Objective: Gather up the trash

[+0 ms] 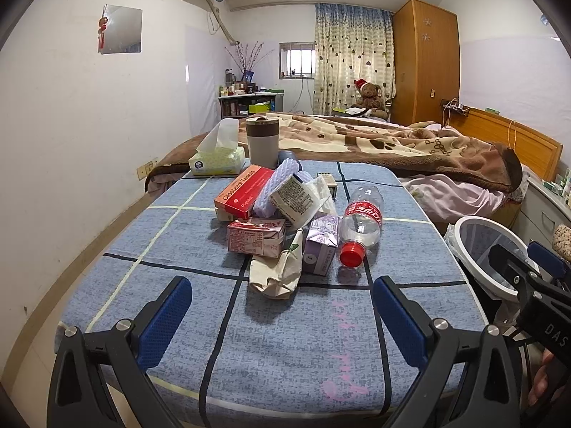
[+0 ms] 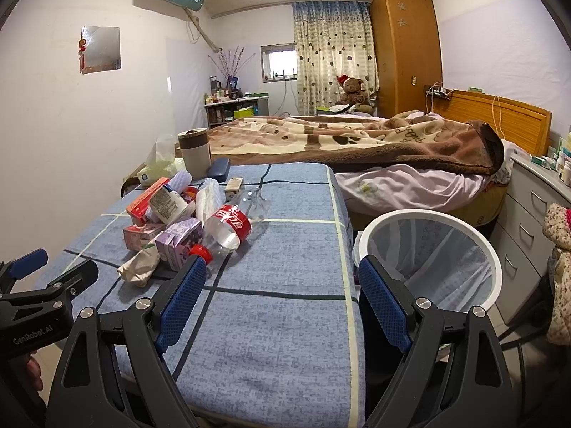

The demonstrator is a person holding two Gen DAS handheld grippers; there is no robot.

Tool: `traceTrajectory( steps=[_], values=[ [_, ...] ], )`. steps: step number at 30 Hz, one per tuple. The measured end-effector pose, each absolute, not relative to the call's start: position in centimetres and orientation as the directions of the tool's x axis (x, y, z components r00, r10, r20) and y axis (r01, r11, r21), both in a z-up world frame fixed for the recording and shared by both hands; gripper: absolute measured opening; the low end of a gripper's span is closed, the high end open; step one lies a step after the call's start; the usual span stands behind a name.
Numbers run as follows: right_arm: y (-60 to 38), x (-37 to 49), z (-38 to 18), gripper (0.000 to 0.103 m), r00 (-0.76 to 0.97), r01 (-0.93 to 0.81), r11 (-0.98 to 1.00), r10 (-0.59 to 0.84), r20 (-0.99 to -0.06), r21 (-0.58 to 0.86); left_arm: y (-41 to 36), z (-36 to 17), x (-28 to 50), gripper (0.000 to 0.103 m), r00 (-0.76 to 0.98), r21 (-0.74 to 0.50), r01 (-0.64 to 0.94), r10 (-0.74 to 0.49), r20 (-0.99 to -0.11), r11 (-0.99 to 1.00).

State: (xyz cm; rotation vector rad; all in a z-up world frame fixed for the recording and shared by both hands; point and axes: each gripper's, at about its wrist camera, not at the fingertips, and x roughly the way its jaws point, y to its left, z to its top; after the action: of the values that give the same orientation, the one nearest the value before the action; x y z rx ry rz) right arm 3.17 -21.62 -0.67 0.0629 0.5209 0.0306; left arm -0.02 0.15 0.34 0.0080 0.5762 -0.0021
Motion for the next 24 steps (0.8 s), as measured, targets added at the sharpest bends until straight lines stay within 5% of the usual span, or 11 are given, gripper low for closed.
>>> traceTrajectory(
  steps=[24],
  values=[
    [-21.92, 3.22, -0.4, 0.089, 0.869, -0.001, 0.998, 0.034, -0.494, 0.067, 0.47, 0.18, 0.15, 0.103, 0.837, 0.004, -0.002, 0.004, -0.548, 1.0]
  ],
)
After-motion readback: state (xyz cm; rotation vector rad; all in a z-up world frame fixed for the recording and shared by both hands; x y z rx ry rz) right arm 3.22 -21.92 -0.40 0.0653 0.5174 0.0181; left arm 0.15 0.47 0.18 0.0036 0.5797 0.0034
